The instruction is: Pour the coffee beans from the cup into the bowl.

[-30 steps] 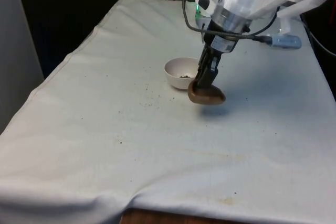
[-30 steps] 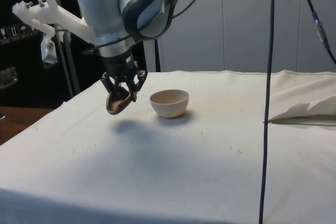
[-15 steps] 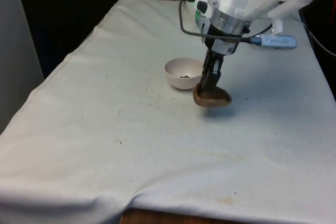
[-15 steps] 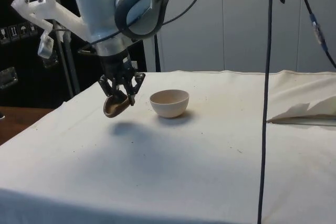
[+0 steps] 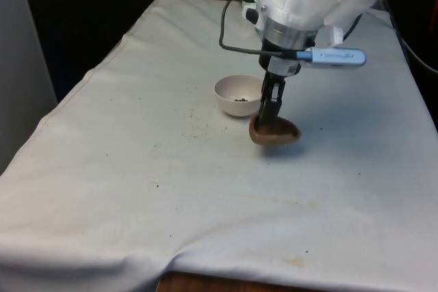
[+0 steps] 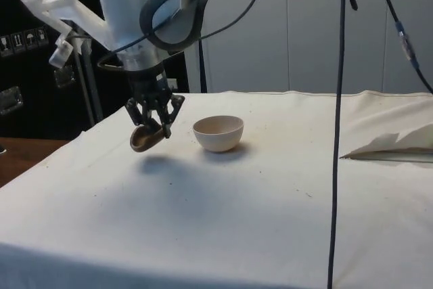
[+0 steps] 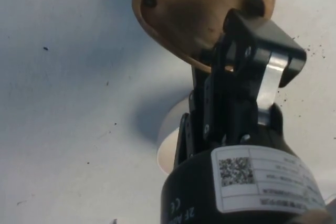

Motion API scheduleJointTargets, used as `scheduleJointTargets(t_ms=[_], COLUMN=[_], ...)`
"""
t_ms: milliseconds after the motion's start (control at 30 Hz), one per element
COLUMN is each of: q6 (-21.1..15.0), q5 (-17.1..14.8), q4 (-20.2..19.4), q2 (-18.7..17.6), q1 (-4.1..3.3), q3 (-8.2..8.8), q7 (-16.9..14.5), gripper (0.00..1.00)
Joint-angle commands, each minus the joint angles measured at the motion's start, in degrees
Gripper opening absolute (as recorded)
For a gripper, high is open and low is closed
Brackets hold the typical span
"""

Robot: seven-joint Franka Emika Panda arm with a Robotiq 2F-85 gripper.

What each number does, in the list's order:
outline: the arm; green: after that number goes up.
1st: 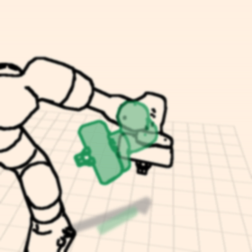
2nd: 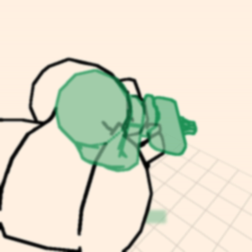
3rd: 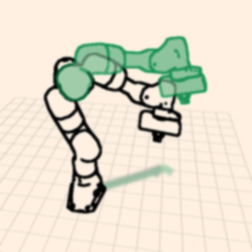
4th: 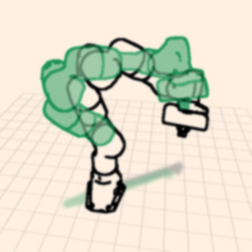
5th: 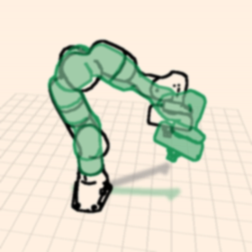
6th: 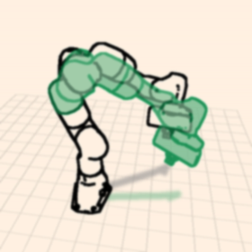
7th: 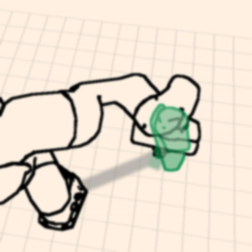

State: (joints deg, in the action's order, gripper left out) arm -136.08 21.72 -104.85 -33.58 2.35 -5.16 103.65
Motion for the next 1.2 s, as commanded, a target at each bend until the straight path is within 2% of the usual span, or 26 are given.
scheduleJointTargets(t_ms=[0, 67, 100, 133, 167, 400, 433, 467, 733, 767, 800, 900, 1067, 1100, 1133, 1167], q6=[-1.38, -2.06, -0.80, -1.20, -3.04, -4.98, -3.95, -5.21, -6.88, -5.79, -7.05, -7.51, -7.91, -7.16, -7.91, -7.96], q5=[-1.26, -2.12, -1.26, -1.66, -3.09, -4.53, -3.78, -4.64, -6.70, -5.84, -6.93, -7.73, -8.82, -8.02, -8.88, -8.94], q4=[0.00, -0.17, 0.00, -0.06, -0.29, -0.52, -0.34, -0.52, -0.40, -0.34, -0.34, -0.23, 0.06, -0.06, 0.06, 0.11], q2=[-0.23, -0.17, -0.06, -0.11, -0.40, -1.03, -0.97, -1.15, -1.89, -1.72, -2.01, -2.29, -2.64, -2.41, -2.64, -2.69], q1=[0.86, 0.92, 0.06, 0.06, 1.03, 1.26, 0.29, 1.26, 1.60, 0.63, 1.60, 1.55, 1.43, 0.69, 1.43, 1.43], q3=[-0.57, -0.29, 0.46, 0.63, 0.23, 1.89, 2.69, 2.18, 4.58, 5.27, 4.81, 5.44, 6.19, 6.93, 6.25, 6.30], q7=[-1.20, -2.06, -1.20, -1.60, -3.27, -5.79, -4.87, -6.07, -9.63, -8.42, -9.97, -11.06, -12.26, -11.34, -12.38, -12.43], gripper=[0.04, 0.04, 0.04, 0.04, 0.04, 0.04, 0.04, 0.04, 0.04, 0.04, 0.04, 0.04, 0.31, 0.37, 0.37, 0.42])
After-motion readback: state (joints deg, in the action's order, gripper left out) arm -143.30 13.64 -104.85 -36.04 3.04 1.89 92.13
